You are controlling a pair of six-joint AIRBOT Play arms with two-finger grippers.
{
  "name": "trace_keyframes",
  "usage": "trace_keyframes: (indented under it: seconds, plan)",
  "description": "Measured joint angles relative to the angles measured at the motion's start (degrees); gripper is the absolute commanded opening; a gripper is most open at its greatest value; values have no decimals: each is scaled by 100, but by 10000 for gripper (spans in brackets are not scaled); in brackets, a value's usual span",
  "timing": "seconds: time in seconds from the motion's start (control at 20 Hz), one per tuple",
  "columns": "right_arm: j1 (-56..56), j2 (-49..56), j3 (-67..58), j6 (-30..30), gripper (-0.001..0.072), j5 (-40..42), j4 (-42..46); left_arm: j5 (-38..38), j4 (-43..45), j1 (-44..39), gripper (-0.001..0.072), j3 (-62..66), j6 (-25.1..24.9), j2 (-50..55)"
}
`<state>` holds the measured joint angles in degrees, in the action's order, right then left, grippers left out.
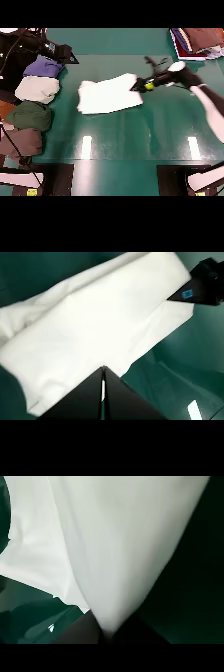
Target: Fold the shirts.
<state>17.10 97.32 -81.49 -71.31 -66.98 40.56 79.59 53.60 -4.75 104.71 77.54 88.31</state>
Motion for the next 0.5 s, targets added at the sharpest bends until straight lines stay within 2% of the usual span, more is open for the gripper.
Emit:
trace_keyframes:
  seconds: [0.25, 0.5]
  plan:
    - [-1856, -1676, 1193, -61, 17, 55, 817, -9, 2, -133, 24, 0, 0, 0]
    - [-4269, -2922, 2345, -271, 17, 470, 1217, -103, 0, -162, 23, 0, 13, 0]
